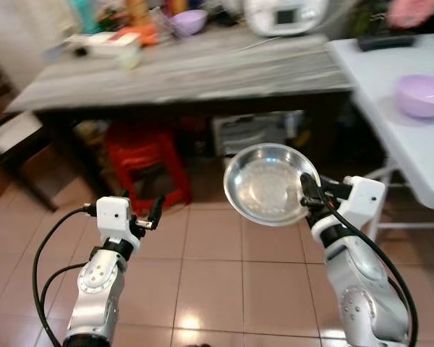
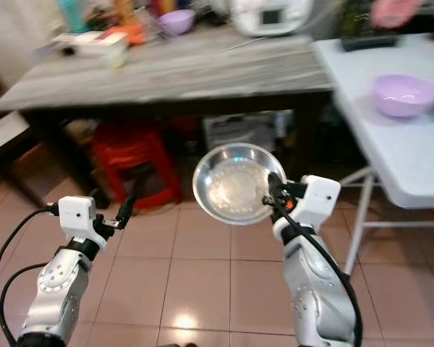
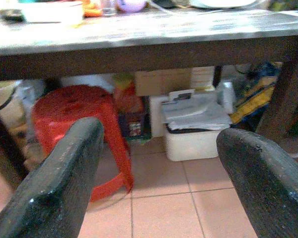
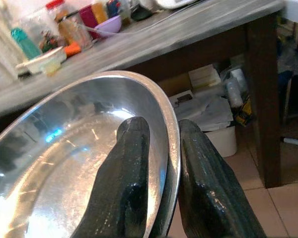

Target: Setting the table

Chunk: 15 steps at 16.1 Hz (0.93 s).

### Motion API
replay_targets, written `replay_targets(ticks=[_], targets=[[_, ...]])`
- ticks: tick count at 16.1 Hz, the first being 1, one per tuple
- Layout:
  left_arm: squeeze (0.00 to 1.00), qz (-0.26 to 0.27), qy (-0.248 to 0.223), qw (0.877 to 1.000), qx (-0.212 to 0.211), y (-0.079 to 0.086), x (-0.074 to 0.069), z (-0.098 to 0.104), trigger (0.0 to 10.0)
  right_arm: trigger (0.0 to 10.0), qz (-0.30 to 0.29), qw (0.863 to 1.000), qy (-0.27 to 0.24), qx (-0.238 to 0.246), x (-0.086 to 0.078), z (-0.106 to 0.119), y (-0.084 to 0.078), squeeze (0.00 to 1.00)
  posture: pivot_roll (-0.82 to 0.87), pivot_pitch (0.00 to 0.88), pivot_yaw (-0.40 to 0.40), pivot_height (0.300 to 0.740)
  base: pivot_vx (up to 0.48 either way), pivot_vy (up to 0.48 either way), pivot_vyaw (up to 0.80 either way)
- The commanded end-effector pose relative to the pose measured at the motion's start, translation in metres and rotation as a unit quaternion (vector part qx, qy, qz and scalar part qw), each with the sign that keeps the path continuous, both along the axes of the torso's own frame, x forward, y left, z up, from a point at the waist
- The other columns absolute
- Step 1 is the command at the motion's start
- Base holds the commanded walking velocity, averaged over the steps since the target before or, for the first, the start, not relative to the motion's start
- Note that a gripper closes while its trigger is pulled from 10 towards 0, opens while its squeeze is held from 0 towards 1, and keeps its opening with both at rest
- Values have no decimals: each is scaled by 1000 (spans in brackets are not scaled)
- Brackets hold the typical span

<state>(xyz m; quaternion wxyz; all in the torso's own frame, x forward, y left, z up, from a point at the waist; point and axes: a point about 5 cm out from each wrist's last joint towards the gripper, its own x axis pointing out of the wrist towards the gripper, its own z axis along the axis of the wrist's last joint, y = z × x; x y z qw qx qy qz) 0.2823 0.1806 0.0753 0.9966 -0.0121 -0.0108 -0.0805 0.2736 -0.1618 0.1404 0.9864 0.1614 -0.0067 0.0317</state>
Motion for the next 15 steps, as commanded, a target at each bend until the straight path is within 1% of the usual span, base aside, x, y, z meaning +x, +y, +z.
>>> replay_targets(ticks=[1, 4, 6, 9, 12, 13, 15], targets=[[0, 5, -7, 1000, 12, 4, -2, 3, 10000, 10000, -8, 1000, -12, 1, -2, 6, -4, 0, -129, 80, 79, 740, 0, 0, 0], [0, 7, -13, 1000, 8, 3, -2, 4, 10000, 10000, -11, 1000, -12, -2, -4, 5, -6, 0, -132, 80, 81, 740, 0, 0, 0], [0, 2, -24, 1000, 3, 2, 1, 10, 10000, 10000, -13, 1000, -17, -9, -5, 6, -7, 0, -130, 85, 81, 740, 0, 0, 0], [0, 10, -23, 1000, -13, -1, 3, 13, 10000, 10000, -13, 1000, -21, -12, -5, 7, -7, 0, -129, 88, 80, 740, 0, 0, 665], [0, 0, -39, 999, -18, -8, 5, 22, 10000, 10000, -13, 1000, -19, -9, -4, 6, -5, 0, -124, 88, 80, 740, 0, 0, 542], [0, 0, -38, 999, -18, -8, 5, 22, 10000, 10000, -13, 1000, -18, -9, -4, 5, -5, 0, -124, 88, 80, 740, 0, 0, 0], [0, -3, -39, 999, -19, -8, 4, 23, 10000, 10000, -15, 1000, -17, -8, -5, 5, -5, 0, -119, 92, 80, 740, 240, 0, 0]])
